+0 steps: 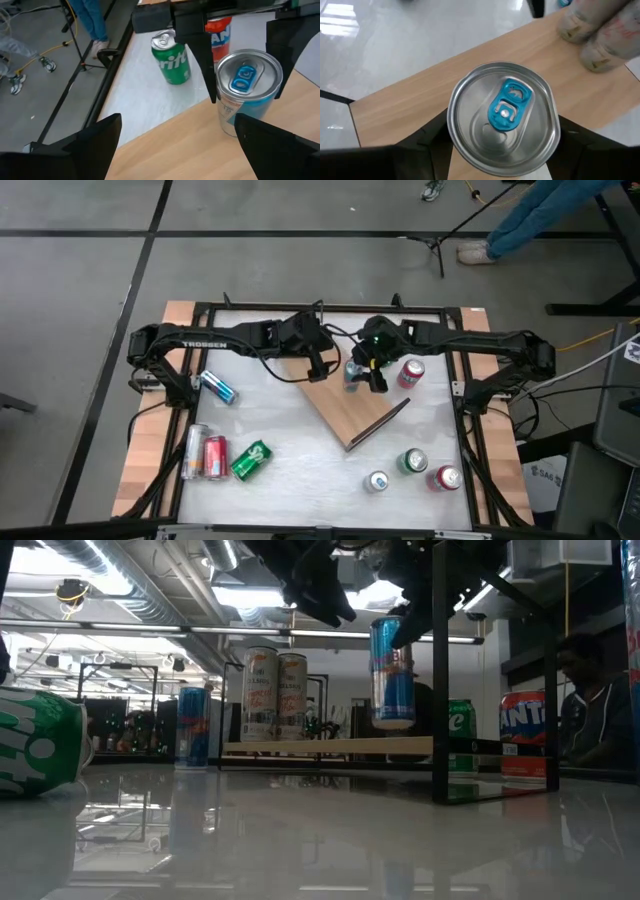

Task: Place canned beverage on shelf
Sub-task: Put the top right blue soda can on the shelf

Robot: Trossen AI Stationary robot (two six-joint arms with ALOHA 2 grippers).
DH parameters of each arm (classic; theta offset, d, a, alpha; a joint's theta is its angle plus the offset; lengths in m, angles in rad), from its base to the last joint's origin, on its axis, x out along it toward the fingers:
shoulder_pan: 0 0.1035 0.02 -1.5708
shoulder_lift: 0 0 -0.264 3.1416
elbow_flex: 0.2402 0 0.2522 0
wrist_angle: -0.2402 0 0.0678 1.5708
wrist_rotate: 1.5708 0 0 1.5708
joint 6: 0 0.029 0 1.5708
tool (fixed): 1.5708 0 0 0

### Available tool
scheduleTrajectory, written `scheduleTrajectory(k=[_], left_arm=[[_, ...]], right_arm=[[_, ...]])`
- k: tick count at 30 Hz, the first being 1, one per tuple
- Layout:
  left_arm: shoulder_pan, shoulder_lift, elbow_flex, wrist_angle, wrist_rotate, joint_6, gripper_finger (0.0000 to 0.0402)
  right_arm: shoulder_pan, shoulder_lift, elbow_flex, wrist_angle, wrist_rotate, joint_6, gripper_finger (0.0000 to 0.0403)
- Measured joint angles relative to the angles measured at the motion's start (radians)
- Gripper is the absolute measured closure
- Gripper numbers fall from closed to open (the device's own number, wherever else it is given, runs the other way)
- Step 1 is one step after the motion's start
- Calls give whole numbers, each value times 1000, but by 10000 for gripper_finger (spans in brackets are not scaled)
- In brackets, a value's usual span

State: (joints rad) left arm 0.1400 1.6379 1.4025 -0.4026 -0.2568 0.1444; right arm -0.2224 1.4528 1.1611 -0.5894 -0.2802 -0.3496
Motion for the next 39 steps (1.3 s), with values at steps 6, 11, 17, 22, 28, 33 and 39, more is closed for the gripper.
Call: scheduleTrajectory(k=[6, 11, 17, 22, 28, 33, 39], left_arm=[[-17, 0, 0, 0, 0, 0, 24], [-24, 0, 0, 0, 0, 0, 24], [-24, 0, 0, 0, 0, -1, 24], [-24, 0, 0, 0, 0, -1, 24], [-24, 0, 0, 0, 0, -1, 24], [-24, 0, 0, 0, 4, -3, 24], [-24, 0, 0, 0, 49, -3, 24]], right_arm=[[15, 4, -31, 11, 0, 0, 171], [14, 5, -42, 20, 0, 2, 171], [14, 5, -42, 20, 0, 3, 171], [14, 5, -43, 20, 0, 3, 171], [13, 5, -43, 19, 0, 3, 161], [13, 5, -43, 22, -1, 3, 116], [13, 5, -43, 22, -1, 4, 71]])
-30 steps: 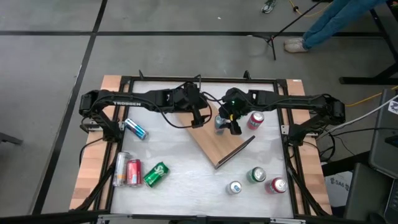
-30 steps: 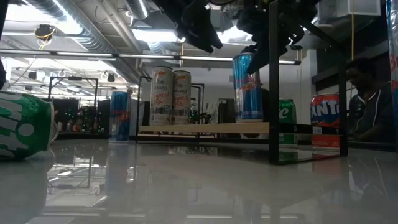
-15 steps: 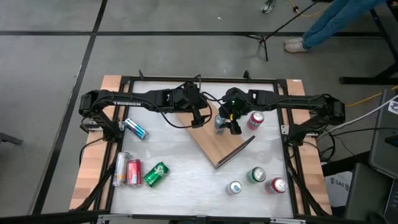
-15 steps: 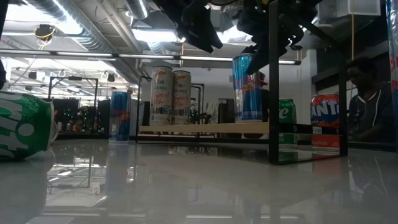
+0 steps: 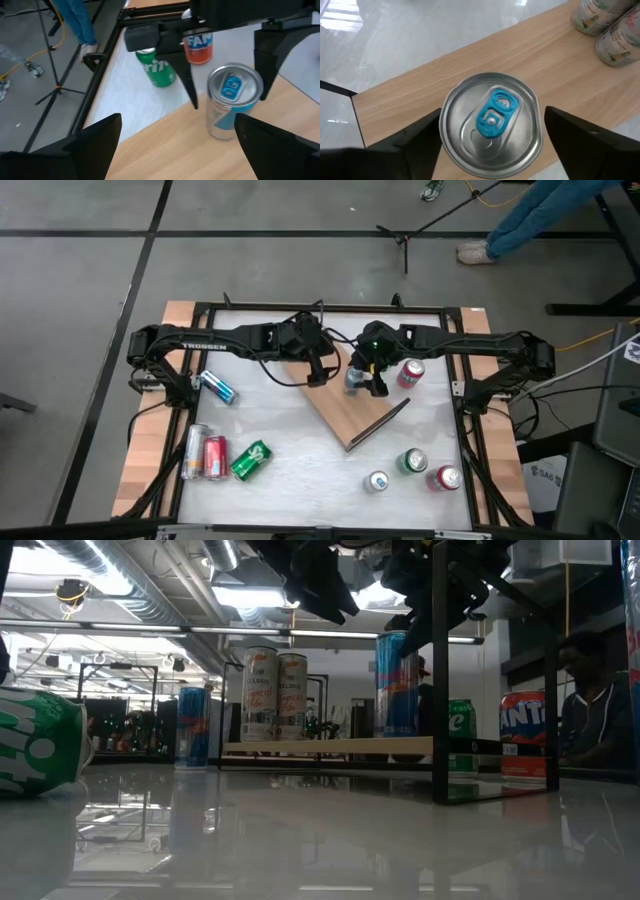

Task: Place canned beverage on shelf
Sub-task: Put the top right blue soda can on the shelf

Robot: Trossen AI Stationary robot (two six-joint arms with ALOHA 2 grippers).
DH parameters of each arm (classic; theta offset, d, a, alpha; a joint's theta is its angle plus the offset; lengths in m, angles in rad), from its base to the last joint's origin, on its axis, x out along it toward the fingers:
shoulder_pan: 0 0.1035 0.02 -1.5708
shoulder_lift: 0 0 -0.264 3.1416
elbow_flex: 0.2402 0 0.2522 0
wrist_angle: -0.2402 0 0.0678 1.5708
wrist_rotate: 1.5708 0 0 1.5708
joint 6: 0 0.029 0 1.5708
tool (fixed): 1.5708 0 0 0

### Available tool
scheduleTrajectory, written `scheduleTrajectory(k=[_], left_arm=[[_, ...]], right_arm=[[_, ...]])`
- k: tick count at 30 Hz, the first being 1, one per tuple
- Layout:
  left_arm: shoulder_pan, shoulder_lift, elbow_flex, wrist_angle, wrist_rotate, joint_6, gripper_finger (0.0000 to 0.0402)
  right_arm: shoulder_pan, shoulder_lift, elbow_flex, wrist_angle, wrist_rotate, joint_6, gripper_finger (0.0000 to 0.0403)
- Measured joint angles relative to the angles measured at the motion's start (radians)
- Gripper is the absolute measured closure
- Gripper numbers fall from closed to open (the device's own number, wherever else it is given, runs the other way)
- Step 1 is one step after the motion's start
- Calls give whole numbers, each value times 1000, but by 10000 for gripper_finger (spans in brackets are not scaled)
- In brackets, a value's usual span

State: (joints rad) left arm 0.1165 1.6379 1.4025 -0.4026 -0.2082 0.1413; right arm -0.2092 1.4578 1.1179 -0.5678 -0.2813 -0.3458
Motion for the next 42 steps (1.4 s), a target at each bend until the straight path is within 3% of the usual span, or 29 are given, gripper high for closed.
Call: scheduleTrajectory(k=[10, 19, 26, 42], left_arm=[[0, 0, 0, 13, 66, 2, 24], [0, 0, 0, 193, 176, 2, 24], [-4, 13, 0, 248, 182, 1, 24], [-21, 179, 0, 282, 181, -1, 23]], right_arm=[[0, -39, 0, -6, 3, 0, 61], [0, -168, 0, -37, 62, -1, 61], [0, -238, 0, -73, 90, -1, 61], [0, -243, 0, -87, 90, 0, 61]])
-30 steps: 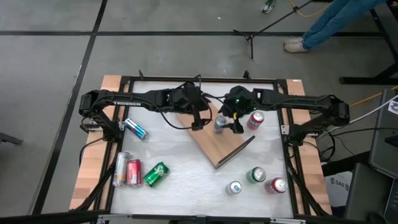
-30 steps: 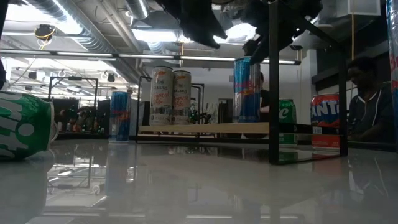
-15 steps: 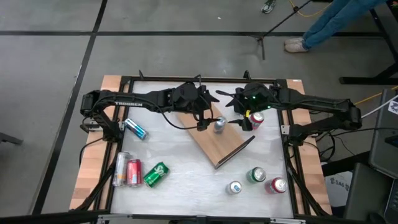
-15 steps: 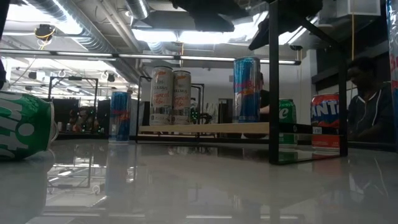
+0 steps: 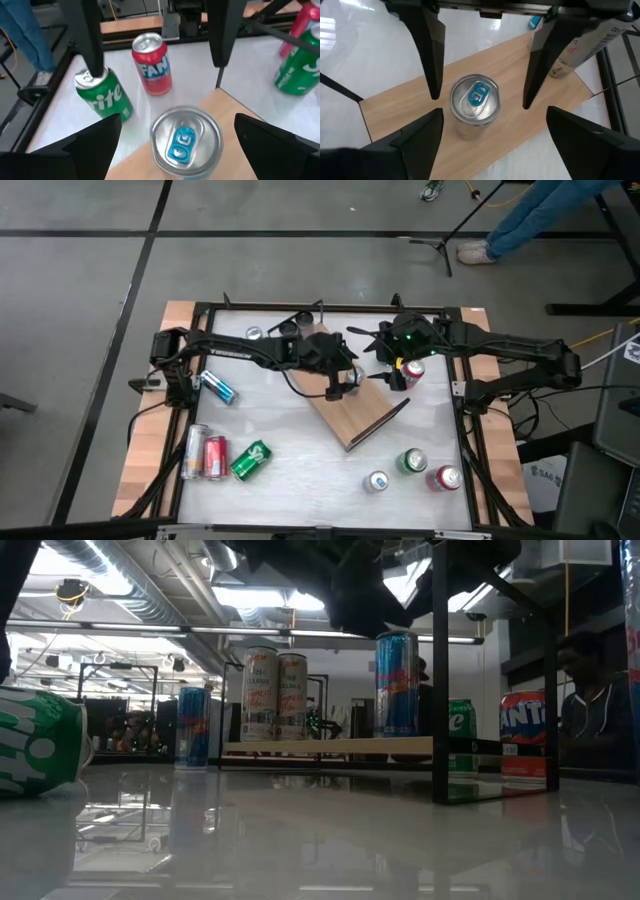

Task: Place canned beverage on shelf
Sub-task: Put the top right blue soda can on the shelf

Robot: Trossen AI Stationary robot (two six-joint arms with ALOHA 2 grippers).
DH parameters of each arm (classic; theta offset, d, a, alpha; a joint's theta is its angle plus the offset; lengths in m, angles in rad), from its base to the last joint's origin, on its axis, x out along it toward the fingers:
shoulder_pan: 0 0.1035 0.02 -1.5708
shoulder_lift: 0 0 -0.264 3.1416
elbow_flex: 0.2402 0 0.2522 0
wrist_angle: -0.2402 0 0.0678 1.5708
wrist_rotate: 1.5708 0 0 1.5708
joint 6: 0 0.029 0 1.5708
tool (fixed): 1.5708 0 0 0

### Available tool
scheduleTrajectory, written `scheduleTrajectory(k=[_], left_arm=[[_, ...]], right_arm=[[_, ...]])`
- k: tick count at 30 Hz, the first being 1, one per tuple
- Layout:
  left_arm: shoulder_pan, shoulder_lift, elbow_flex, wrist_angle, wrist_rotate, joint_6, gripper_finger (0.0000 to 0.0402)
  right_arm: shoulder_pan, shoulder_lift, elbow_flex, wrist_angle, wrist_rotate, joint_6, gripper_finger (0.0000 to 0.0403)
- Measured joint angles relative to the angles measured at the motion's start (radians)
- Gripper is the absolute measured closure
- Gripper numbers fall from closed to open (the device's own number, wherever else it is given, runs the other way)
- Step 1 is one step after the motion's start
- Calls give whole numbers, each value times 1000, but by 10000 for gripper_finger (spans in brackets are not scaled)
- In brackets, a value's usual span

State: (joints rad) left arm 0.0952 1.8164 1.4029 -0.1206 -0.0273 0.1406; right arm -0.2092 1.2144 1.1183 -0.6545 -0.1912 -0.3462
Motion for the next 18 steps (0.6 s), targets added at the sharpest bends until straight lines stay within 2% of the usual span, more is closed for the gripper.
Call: scheduleTrajectory(k=[18], left_arm=[[0, 53, 0, 3, -13, -36, 24]], right_arm=[[0, 0, 0, -1, 0, 0, 61]])
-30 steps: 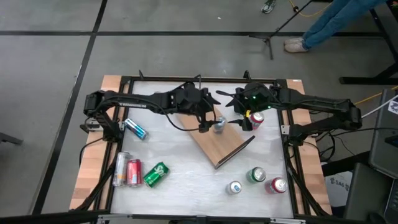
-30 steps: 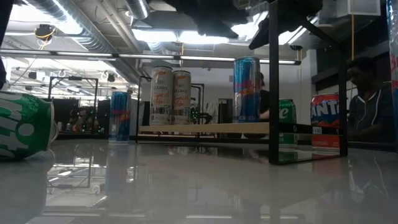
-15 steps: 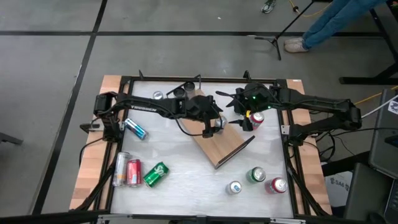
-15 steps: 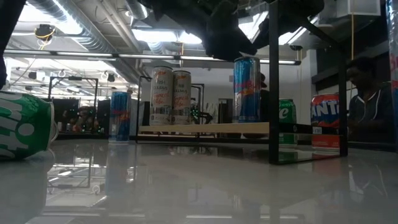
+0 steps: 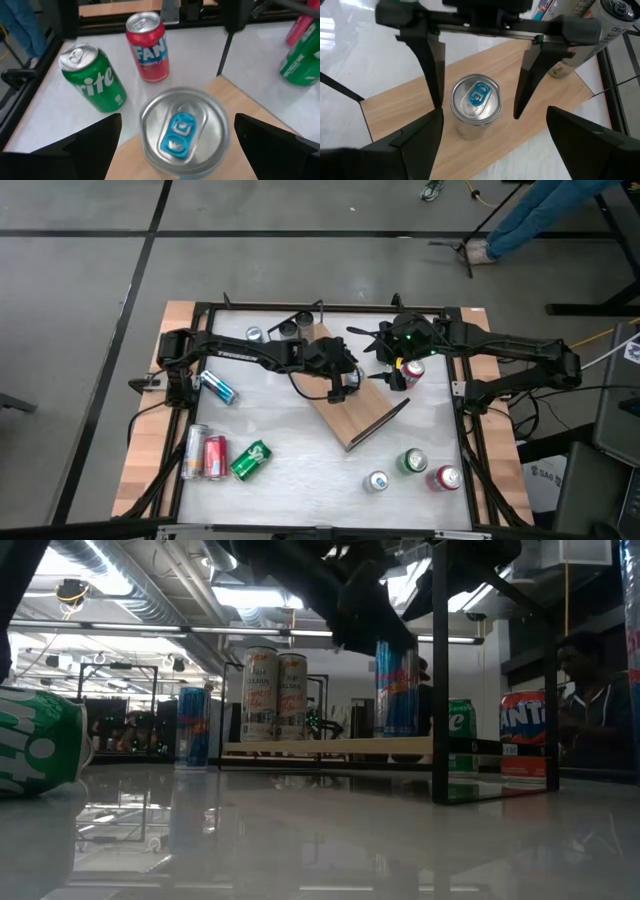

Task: Place canned beverage on shelf
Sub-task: Put the top right blue soda can on the shelf

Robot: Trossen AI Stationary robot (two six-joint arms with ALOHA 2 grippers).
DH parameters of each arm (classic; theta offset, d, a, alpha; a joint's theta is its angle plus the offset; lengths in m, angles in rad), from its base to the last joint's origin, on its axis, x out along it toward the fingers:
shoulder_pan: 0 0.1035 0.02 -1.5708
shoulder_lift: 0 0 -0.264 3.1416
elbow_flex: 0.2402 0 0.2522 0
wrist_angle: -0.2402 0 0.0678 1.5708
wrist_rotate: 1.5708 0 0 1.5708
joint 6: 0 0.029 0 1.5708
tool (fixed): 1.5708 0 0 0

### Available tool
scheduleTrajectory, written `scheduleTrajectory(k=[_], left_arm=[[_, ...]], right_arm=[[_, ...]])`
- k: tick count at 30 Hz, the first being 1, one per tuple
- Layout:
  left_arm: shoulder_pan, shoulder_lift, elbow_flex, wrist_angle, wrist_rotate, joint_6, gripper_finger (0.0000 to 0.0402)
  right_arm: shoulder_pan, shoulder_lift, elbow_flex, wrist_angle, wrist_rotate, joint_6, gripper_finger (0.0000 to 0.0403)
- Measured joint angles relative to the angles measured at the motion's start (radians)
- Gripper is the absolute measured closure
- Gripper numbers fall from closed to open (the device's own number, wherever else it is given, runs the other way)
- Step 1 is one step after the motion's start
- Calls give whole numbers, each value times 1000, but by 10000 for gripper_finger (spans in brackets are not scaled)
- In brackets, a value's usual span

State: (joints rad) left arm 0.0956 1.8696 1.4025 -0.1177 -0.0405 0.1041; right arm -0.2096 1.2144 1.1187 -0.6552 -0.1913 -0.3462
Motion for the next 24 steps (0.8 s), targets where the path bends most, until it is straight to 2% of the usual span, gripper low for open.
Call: scheduleTrajectory(k=[12, 17, 24], left_arm=[[0, 1, 0, -1, -24, -18, 34], [0, 1, 0, -1, -24, -19, 76], [0, 1, 0, -1, -24, -20, 159]], right_arm=[[0, 0, 0, 0, 0, 0, 61], [0, 0, 0, 0, 0, 0, 61], [0, 0, 0, 0, 0, 0, 61]])
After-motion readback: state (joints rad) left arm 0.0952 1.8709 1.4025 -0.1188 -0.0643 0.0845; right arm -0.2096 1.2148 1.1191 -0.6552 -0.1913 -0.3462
